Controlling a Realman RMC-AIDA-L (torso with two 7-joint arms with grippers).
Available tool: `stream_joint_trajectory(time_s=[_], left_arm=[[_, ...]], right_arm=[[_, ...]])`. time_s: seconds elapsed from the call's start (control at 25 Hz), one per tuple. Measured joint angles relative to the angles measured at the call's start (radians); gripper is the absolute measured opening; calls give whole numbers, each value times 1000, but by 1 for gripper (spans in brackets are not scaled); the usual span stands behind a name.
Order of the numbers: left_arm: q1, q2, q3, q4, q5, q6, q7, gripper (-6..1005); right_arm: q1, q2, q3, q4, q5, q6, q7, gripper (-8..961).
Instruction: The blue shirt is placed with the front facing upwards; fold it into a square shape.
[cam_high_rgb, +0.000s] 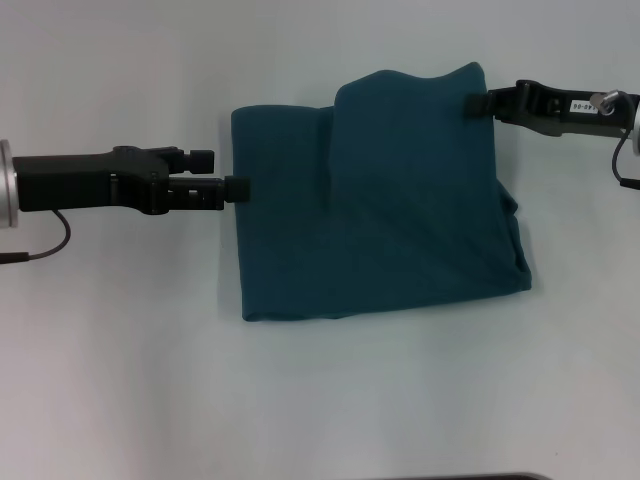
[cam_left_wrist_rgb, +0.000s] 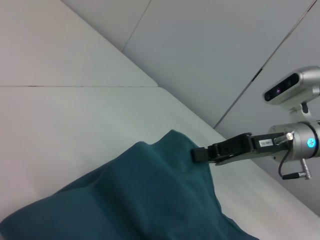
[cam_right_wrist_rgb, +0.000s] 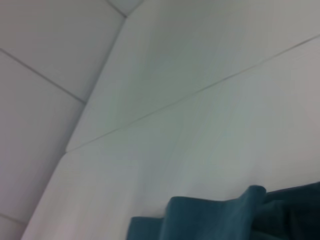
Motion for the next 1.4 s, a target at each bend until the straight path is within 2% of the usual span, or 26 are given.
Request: stream_joint_trajectory(time_s=[0.24,0.48,0.68,0.92,1.12,1.4], left_arm=[[0,0,0,2,3,0,0,933],[0,0,-2,10,10,-2,0,933],[0,0,-4,11,10,-11,0,933],[-4,-3,-11,11,3,-19,0,933],[-9,-1,-12,11,0,-28,-6,933],[-11,-1,-12,11,0,-28,-6,932]], right_arm=[[-15,0,26,7,6,-26,-5,58],[-41,0,107,52,12,33,-34,247],[-53,-3,132,78,62,203,-98,493],[-36,1,92,67,63,251,-105,536],[-11,11,18,44,63,205,-111,354],[14,23,-120,20,63,67,-101,177]])
